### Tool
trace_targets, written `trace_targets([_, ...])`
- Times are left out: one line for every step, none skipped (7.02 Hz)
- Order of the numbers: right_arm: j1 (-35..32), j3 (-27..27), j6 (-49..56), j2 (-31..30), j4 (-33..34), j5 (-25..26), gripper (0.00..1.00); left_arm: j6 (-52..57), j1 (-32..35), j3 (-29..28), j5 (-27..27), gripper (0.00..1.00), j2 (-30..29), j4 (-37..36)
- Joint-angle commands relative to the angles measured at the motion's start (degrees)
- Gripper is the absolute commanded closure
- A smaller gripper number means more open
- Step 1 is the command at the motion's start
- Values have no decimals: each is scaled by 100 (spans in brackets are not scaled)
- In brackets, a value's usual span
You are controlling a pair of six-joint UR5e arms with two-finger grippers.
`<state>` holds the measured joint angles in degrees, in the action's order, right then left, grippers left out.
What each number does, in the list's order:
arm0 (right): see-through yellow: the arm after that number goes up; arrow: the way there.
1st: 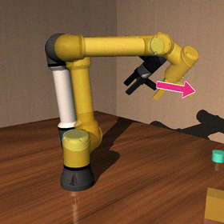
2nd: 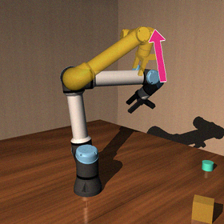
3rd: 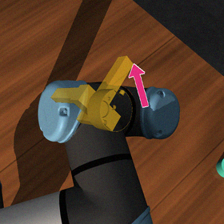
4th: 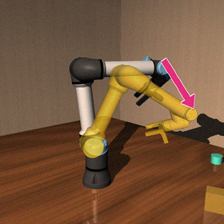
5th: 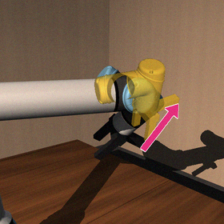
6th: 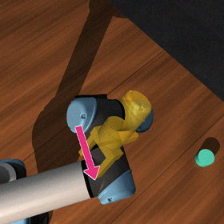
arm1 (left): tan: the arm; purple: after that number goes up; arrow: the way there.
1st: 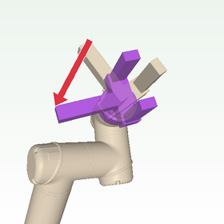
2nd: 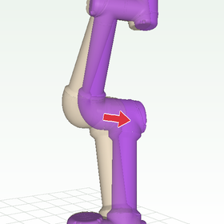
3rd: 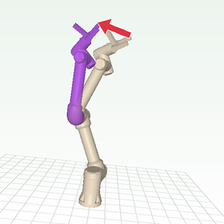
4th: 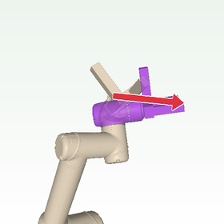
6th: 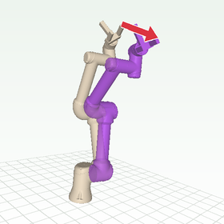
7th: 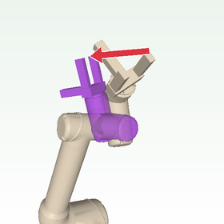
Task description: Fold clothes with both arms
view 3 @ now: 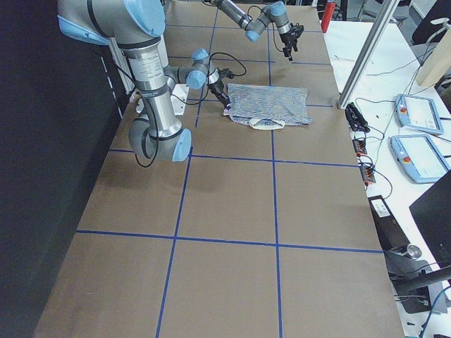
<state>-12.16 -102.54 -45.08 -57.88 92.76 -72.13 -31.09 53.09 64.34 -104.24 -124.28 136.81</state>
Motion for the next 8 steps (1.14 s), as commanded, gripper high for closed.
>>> trace_targets([3, -3, 16, -39, 14, -2, 87, -2, 0, 0, 0, 0, 0, -6])
trace_targets([3, -12, 8, -30, 14, -2, 100, -2, 0, 0, 0, 0, 0, 3])
trace_targets([-41, -73, -1, -39, 14, -2, 100, -2, 0, 0, 0, 0, 0, 3])
trace_targets([-111, -247, -27, -56, 31, -2, 100, -2, 0, 0, 0, 0, 0, 3])
trace_targets([-225, -510, -28, -213, 49, -11, 100, -2, -9, 0, 0, 0, 0, 3])
trace_targets([-287, -739, -62, -510, 49, -46, 100, -2, -9, 0, 0, 0, -9, 3])
trace_targets([-287, -802, -237, -835, 32, -38, 100, -11, -18, 0, 0, 0, -9, 3])
trace_targets([-279, -1055, -604, -1152, 32, -38, 100, -98, -18, 9, 0, 0, -9, 3])
